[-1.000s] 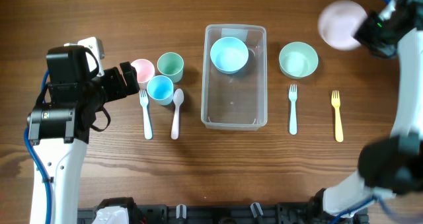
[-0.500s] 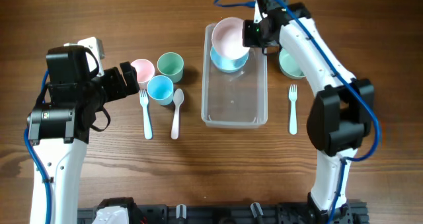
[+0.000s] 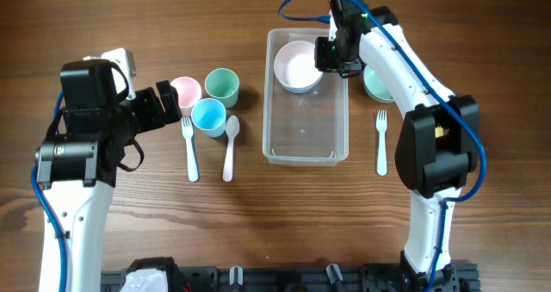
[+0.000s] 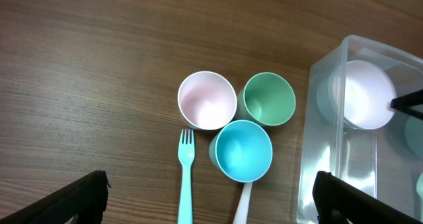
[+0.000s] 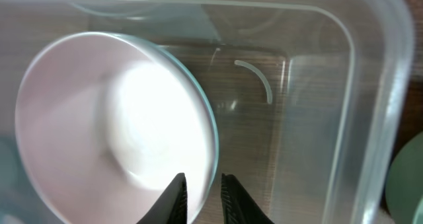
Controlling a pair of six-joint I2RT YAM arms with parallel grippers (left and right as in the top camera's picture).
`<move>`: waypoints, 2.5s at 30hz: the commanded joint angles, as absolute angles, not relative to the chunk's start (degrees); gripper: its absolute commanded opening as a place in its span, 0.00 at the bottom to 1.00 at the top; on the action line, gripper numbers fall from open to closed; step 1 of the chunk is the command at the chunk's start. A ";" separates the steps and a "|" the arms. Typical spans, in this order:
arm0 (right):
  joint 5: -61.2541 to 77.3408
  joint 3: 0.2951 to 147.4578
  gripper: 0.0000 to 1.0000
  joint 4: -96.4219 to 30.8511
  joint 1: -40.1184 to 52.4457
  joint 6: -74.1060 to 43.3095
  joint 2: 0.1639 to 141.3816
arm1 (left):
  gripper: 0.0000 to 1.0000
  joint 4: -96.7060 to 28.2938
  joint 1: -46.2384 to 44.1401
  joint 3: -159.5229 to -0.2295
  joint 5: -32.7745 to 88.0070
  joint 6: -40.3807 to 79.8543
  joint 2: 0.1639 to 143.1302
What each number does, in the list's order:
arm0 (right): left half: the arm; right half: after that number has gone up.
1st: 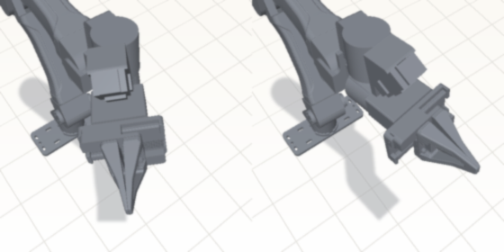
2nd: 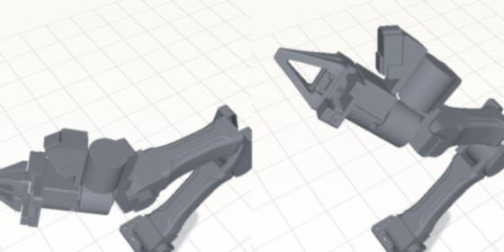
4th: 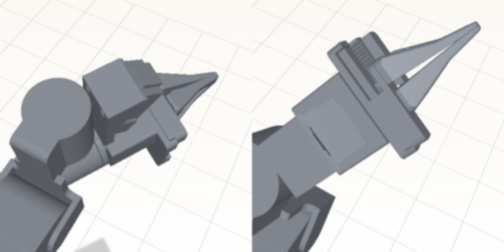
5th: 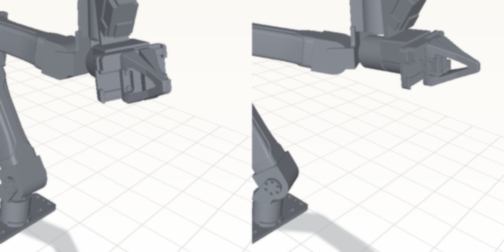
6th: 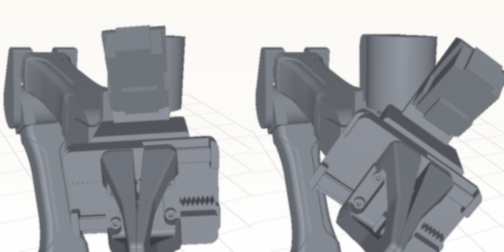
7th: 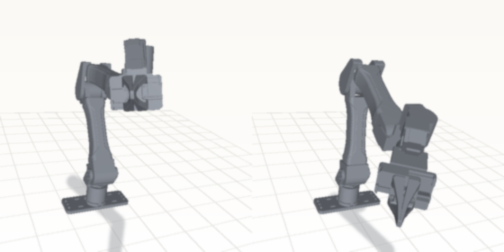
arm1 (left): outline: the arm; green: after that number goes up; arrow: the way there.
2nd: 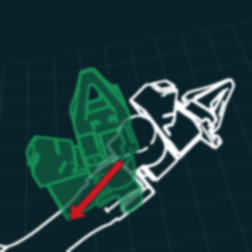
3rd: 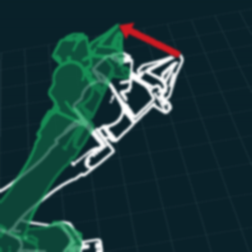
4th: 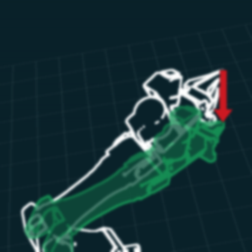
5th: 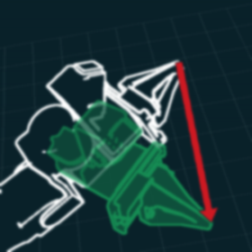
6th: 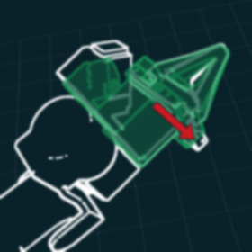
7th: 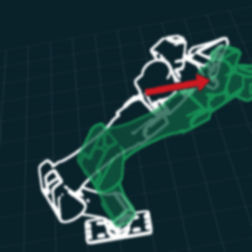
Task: Pack container
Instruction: 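Lower the bowls into the clear container and open the right gripper, then grasp the green bowl rim with the right gripper, then place the green bowl into the stacked bowls in the container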
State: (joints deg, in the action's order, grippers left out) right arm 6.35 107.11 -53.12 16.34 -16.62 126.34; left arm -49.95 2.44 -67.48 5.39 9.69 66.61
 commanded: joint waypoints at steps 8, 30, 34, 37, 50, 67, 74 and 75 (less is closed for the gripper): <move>1.02 113.58 0.41 -60.45 7.42 -13.65 106.32 | 1.00 -49.82 2.79 -68.58 5.04 8.78 66.87; 4.32 93.67 0.32 -56.29 -7.46 -12.12 124.55 | 1.00 -49.82 2.79 -68.58 5.04 8.78 66.87; 3.81 91.55 0.09 -53.58 -7.46 -12.82 124.44 | 1.00 -49.82 2.79 -68.58 5.04 8.78 66.87; 3.20 93.49 0.04 -54.17 -7.46 -11.70 123.02 | 1.00 -49.82 2.79 -68.58 5.04 8.78 66.87; 4.60 103.18 0.05 -52.31 17.72 -6.04 103.85 | 1.00 -49.82 2.79 -68.58 5.04 8.78 66.87; 8.93 103.53 0.58 -44.45 16.84 -5.96 124.66 | 1.00 -49.84 2.79 -68.58 5.04 8.78 66.87; 9.06 111.55 0.68 -56.01 13.93 -6.02 110.65 | 1.00 -49.82 2.79 -68.58 5.04 8.78 66.87; 9.04 111.53 0.69 -58.17 12.60 -6.07 107.70 | 1.00 -49.82 2.79 -68.58 5.04 8.78 66.87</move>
State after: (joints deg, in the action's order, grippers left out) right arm 8.51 108.22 -54.96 15.92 -5.93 118.58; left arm -49.98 2.44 -67.48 5.39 9.72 66.61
